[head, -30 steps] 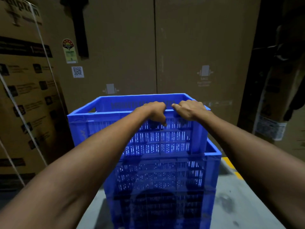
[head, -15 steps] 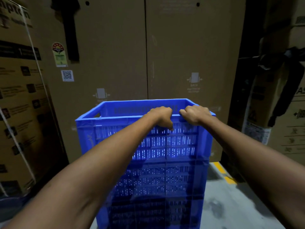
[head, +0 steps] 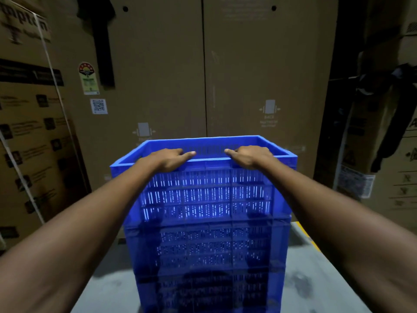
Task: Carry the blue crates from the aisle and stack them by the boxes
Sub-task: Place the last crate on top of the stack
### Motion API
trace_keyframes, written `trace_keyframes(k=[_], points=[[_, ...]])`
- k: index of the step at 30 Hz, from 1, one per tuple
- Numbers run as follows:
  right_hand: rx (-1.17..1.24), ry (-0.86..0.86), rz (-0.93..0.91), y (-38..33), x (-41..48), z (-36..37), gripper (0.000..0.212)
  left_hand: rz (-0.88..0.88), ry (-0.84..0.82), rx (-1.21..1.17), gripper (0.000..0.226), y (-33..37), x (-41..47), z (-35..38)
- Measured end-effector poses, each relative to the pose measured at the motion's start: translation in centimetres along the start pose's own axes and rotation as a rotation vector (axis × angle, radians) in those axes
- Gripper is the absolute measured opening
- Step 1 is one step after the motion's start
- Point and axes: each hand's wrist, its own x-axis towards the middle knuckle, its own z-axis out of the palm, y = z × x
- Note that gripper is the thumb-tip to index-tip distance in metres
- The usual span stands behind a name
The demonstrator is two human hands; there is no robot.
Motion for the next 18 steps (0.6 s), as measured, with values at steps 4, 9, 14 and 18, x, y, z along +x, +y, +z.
trace_keyframes(k=[4,9,14,18], points=[[-0.057,0.029,0.005,0.2,0.3,0.5,0.079,0.007,-0.009,0.01,0.088,0.3,0.6,0.3],[-0.071,0.117,0.005,0.0,0.2,0.8,0.061,0.03,0.001,0.014,0.088,-0.2,1.2,0.6],[-0.026,0.169,0.002,-0.9,0.3,1.5,0.045,0.038,0.075,0.048,0.072,0.2,0.7,0.6],[-0.03,0.251,0.001,-1.1,-0.5,2.1,0.056,0.072,0.331,0.068,0.058,0.6,-0.7,1.5]])
